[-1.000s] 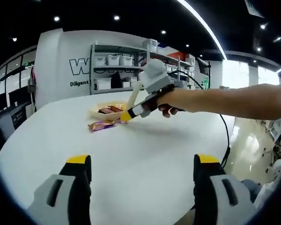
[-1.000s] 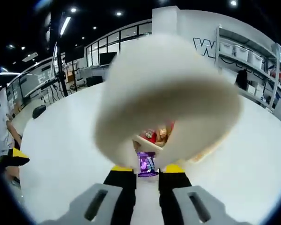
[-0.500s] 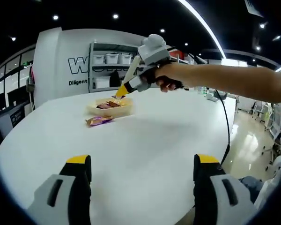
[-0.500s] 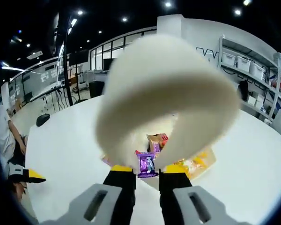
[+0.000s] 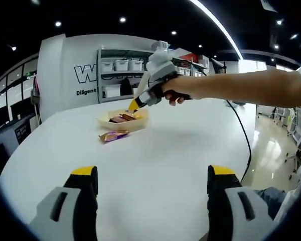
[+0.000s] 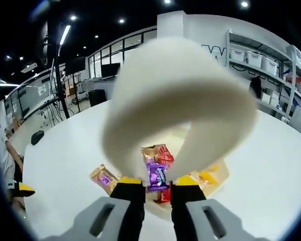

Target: Place the target food into the container with the food tongs after gripping and lifting it, then release it inside without dropping or visibly crushing the food.

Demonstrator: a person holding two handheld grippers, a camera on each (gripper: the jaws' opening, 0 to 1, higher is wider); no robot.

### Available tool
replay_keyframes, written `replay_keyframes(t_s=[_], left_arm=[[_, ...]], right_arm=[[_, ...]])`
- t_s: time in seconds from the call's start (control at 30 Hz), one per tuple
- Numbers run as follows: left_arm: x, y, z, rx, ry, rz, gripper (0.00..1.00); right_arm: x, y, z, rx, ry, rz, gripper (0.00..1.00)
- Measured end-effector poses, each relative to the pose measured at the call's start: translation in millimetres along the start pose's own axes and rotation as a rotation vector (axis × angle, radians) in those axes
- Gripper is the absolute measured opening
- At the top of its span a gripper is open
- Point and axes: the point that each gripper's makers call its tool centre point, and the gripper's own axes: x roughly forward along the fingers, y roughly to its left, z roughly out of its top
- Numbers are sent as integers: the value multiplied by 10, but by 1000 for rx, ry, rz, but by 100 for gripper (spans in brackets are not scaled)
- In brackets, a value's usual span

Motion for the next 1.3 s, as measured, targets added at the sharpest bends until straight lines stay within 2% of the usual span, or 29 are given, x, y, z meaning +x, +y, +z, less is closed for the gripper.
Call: replay_keyframes(t_s=[0.37,0.5,0.8,0.9,1.1,1.3], left_arm=[[66,19,-40,12,20,0,89],[74,20,-37,18,21,0,89],[102,52,-44,9,22,2,89],[101,50,-40,18,24,4,89],[81,49,-50,18,27,6,89],[43,5,3,24,14,4,89]], right_arm=[[100,-152,-117,30,15,-16,12],[177,-214,-124,76,11,-9,12],[135,-187,-151,103,2,3,16],[117,-192,-152,145,-16,18,16],[83,-213,-51,152,-43,24,17],[-89,-143,8,147,-67,26,16]])
